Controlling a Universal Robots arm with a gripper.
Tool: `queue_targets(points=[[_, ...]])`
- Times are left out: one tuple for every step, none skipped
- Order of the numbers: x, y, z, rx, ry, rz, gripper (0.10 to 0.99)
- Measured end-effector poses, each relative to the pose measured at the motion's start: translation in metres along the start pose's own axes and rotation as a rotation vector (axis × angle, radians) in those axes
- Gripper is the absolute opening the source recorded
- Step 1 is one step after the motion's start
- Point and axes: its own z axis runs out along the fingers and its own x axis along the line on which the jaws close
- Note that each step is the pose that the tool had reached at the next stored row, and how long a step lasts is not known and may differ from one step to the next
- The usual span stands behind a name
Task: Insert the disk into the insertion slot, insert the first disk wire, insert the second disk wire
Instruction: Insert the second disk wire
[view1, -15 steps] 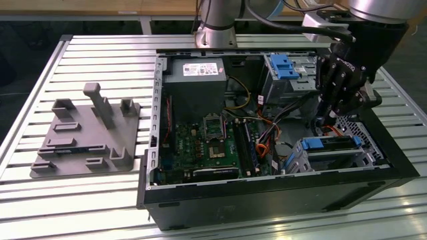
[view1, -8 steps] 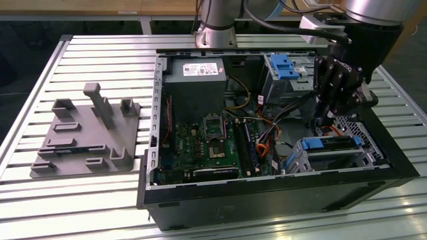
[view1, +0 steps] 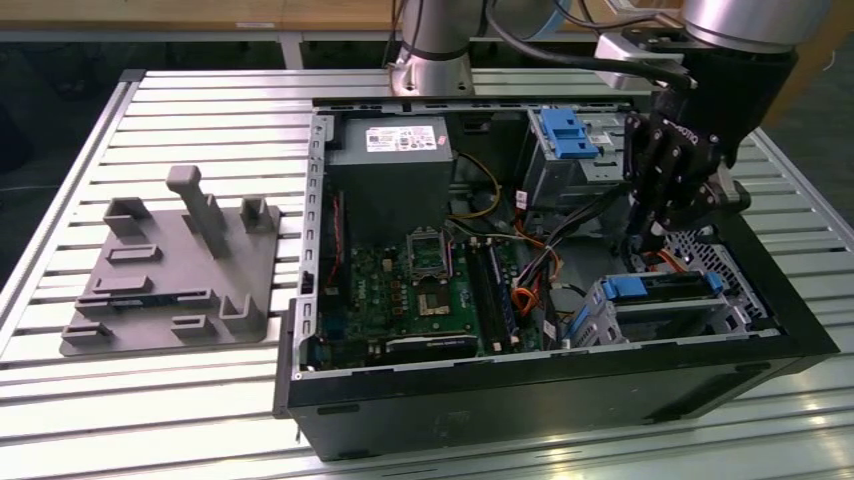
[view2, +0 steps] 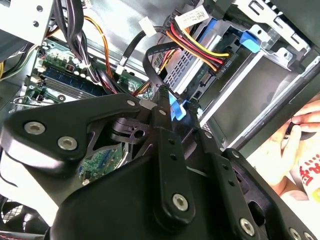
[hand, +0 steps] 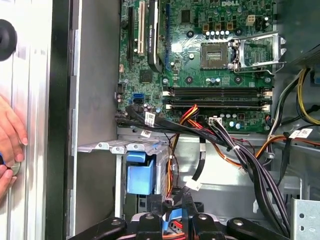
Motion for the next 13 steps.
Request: queue_targets(points=[[-0.0003,0.0,0.0,0.0,0.0022,0.0,0.298],[-0.0006,0.0,0.0,0.0,0.0055,0.0,0.298],[-0.0009,0.0,0.0,0.0,0.0092,0.0,0.298],[-0.0011,0.0,0.0,0.0,0.0132,-0.001,0.298],[-0.0014,0.0,0.0,0.0,0.0174,-0.001,0.298],[-0.0017,0.0,0.0,0.0,0.0213,-0.001,0.298],[-0.002,0.0,0.0,0.0,0.0249,-0.001,0.298],[-0.0022,0.0,0.0001,0.0,0.0281,-0.001,0.298],[-0.0025,0.0,0.0001,0.0,0.0312,-0.001,0.298],[-0.0028,0.0,0.0001,0.0,0.0336,-0.001,0.298],[-0.0032,0.0,0.0002,0.0,0.0353,-0.001,0.298],[-0.0035,0.0,0.0001,0.0,0.0361,-0.001,0.298],[-0.0037,0.0,0.0002,0.0,0.0361,-0.001,0.298]])
